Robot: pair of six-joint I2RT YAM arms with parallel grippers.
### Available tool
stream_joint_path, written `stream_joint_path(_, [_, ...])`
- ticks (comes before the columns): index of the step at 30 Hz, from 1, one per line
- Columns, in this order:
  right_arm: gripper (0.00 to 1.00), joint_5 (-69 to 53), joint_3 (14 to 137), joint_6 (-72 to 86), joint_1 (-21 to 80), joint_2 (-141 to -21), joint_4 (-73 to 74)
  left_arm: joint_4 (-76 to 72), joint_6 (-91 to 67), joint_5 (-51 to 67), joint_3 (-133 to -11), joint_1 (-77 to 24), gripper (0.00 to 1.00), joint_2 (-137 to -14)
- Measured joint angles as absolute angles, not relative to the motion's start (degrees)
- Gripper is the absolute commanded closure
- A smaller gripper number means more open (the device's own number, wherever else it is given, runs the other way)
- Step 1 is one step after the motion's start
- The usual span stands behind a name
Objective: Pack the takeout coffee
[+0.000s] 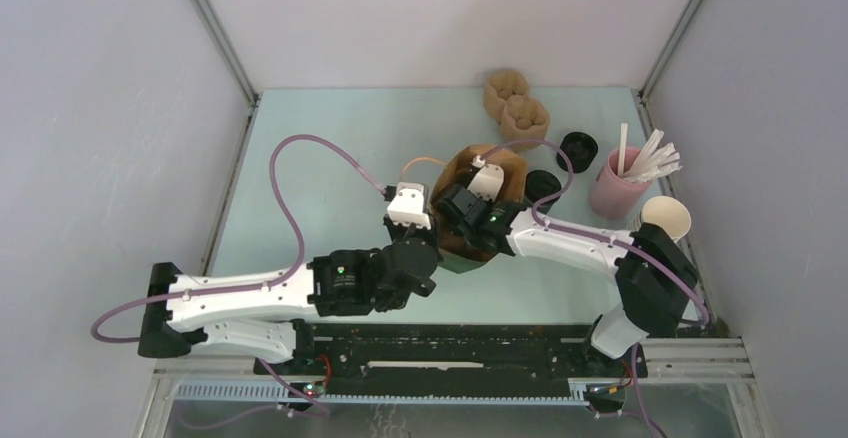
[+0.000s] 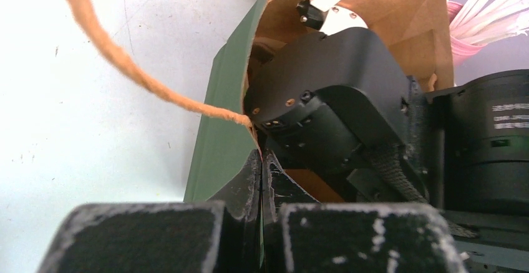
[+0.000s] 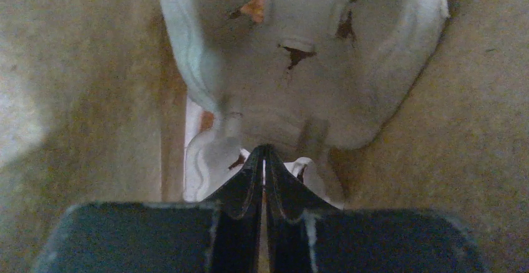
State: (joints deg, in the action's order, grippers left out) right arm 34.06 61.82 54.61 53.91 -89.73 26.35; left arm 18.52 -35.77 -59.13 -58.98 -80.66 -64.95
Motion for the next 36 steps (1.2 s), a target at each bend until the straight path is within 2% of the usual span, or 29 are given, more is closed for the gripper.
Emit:
stream_joint_path(11, [0.87, 30.2, 63.9, 52.7, 52.1, -96.8, 19.8, 19.8, -36.3, -58.8, -58.6, -79.7, 1.0, -64.9])
stream_joint_path(21, [0.82, 29.5, 64.1, 50.9, 54.0, -94.1, 22.5, 17.9, -37.5, -57.6, -57.9, -79.6, 1.0, -64.5])
stream_joint_path(36, [0.86, 26.9, 65.3, 49.3, 54.2, -99.7, 19.9, 21.2, -37.5, -57.2, -57.9, -79.5, 1.0, -64.6])
